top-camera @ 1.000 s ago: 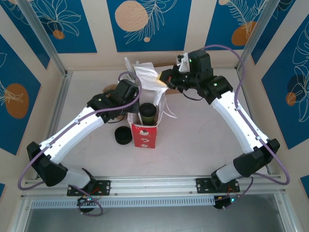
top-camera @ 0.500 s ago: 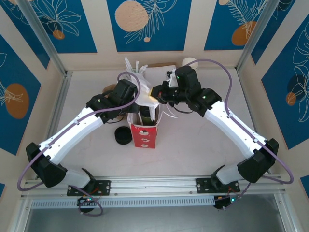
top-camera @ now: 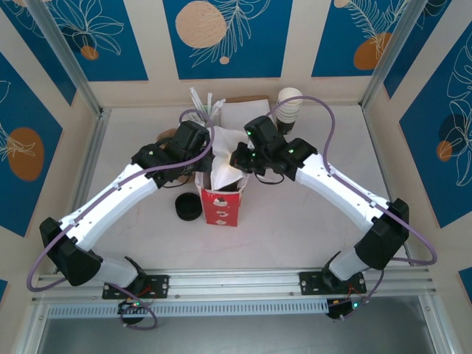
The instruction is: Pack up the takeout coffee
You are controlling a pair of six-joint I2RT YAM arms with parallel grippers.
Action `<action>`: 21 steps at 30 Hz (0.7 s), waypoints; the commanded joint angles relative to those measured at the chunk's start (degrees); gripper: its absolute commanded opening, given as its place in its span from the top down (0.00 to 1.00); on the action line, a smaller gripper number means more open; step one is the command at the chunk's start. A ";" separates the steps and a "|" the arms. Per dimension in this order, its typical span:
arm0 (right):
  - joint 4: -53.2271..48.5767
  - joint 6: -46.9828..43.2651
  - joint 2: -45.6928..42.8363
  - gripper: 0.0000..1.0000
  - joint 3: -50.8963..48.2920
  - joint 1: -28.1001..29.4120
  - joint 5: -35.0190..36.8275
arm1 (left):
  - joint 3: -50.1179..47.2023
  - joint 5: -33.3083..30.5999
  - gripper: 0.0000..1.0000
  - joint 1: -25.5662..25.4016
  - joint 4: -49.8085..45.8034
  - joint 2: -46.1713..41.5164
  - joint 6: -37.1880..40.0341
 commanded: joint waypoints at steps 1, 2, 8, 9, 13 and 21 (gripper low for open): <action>-6.20 -3.79 1.44 1.00 4.39 2.19 9.78 | 0.34 0.41 0.95 0.72 1.13 -0.09 0.03; -7.16 -4.26 1.86 1.00 5.14 2.74 11.17 | 0.43 0.48 0.95 0.73 1.12 -0.08 0.14; -10.22 -5.65 3.21 1.00 7.26 4.61 16.88 | 0.43 0.15 0.95 0.85 1.03 -0.08 0.41; -10.84 -5.90 3.36 1.00 7.53 4.69 17.39 | 0.36 0.14 0.95 0.80 0.93 -0.05 0.47; -12.24 -6.29 3.31 1.00 7.41 4.74 18.75 | 0.30 -0.04 0.95 0.95 0.91 -0.17 0.57; -13.20 -7.07 3.99 1.00 7.37 4.80 18.34 | -0.18 0.39 0.96 1.01 1.35 -0.09 0.50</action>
